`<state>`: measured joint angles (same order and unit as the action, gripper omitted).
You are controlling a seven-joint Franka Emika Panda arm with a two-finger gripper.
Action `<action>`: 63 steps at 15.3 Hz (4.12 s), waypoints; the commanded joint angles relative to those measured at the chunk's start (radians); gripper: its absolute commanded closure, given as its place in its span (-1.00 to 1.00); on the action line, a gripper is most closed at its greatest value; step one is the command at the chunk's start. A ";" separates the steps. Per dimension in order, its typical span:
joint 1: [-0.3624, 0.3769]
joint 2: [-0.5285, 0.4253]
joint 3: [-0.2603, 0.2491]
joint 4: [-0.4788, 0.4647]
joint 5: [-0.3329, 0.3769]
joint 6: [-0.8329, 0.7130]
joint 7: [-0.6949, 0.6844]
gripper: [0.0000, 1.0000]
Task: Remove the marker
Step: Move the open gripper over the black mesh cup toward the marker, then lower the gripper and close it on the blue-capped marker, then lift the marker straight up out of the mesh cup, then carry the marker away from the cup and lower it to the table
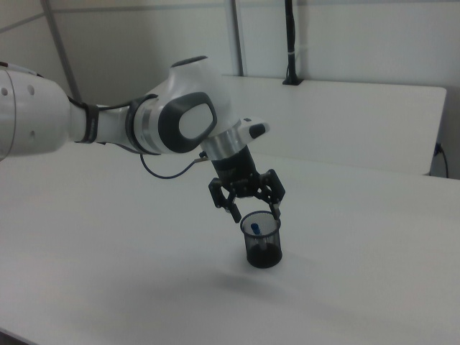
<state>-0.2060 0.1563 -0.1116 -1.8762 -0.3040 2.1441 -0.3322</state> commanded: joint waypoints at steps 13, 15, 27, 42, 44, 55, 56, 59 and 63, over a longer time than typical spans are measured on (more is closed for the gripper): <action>0.013 0.016 -0.013 -0.057 -0.015 0.109 0.078 0.99; 0.011 0.012 -0.013 -0.055 -0.012 0.105 0.078 0.99; 0.028 -0.215 0.042 0.172 0.091 -0.347 0.059 0.99; 0.278 0.186 0.101 0.374 0.403 -0.880 0.525 1.00; 0.277 0.206 0.098 0.376 0.462 -0.885 0.579 1.00; 0.323 0.330 0.110 0.374 0.493 -0.788 0.682 0.96; 0.329 0.339 0.110 0.378 0.490 -0.773 0.694 0.93; 0.352 0.347 0.110 0.374 0.470 -0.658 0.765 0.73; 0.359 0.348 0.115 0.367 0.410 -0.475 0.788 0.67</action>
<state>0.1390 0.4971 0.0059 -1.5033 0.1442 1.5458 0.4250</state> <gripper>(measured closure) 0.819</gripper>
